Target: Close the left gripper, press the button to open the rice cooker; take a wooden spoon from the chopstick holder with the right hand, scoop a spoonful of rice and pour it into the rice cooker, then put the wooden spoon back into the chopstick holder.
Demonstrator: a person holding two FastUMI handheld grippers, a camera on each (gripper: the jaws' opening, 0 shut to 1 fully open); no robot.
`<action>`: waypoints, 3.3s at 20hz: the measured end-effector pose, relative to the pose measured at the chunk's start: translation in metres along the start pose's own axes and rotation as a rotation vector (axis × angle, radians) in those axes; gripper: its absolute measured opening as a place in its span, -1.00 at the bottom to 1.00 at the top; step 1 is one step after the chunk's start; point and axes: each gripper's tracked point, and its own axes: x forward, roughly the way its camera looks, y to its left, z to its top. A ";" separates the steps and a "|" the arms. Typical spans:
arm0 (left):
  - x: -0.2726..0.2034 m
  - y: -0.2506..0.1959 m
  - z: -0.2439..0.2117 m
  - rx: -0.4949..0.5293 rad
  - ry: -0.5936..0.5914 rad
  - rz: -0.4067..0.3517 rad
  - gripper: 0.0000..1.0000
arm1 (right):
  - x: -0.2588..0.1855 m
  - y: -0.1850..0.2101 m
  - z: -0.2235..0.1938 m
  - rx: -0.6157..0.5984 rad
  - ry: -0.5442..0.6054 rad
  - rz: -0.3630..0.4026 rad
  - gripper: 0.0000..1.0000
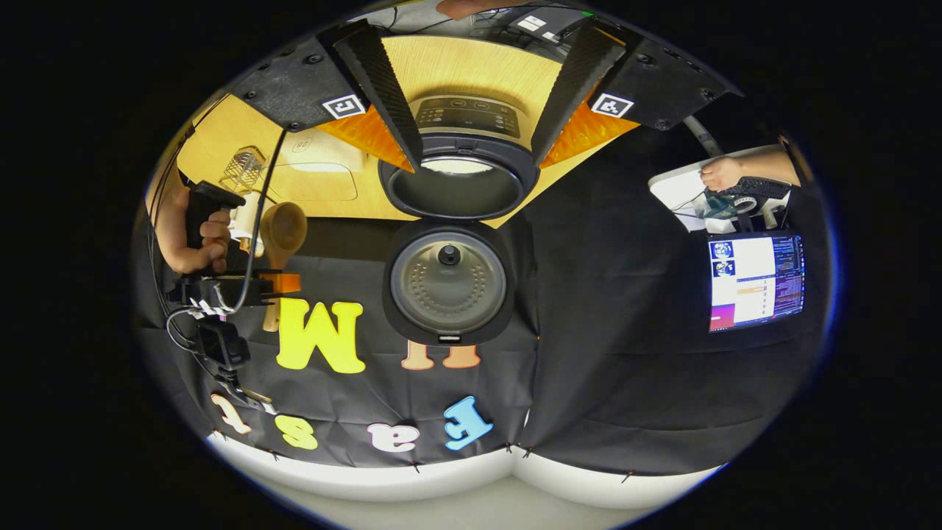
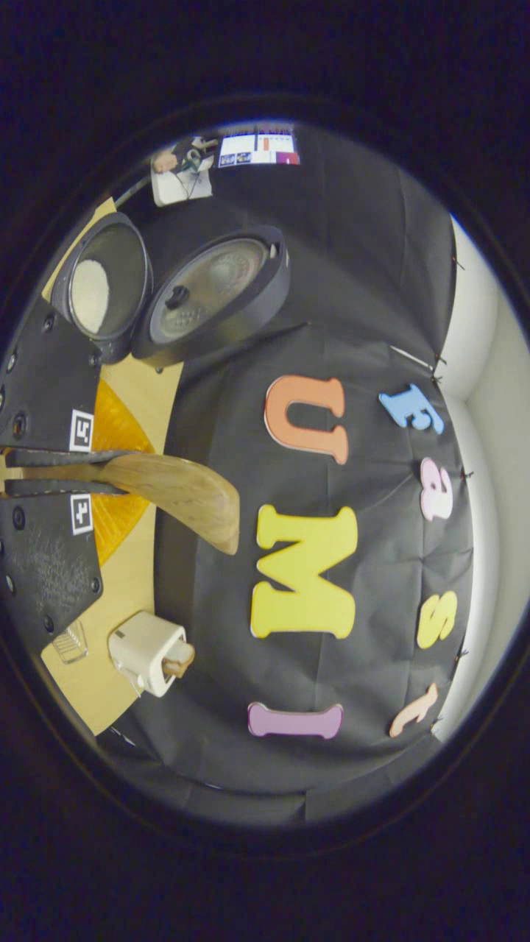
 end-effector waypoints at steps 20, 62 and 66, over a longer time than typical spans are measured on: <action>0.003 -0.042 -0.003 0.072 0.005 -0.039 0.90 | 0.038 -0.206 -0.095 -0.052 0.047 -0.263 -0.80; 0.070 -0.042 0.242 0.091 -0.252 -0.080 0.91 | -0.149 -0.227 -0.123 0.115 -0.026 -0.102 0.93; 0.126 -0.043 0.270 0.062 -0.318 -0.050 0.92 | -0.162 -0.224 -0.113 0.119 -0.072 -0.074 0.83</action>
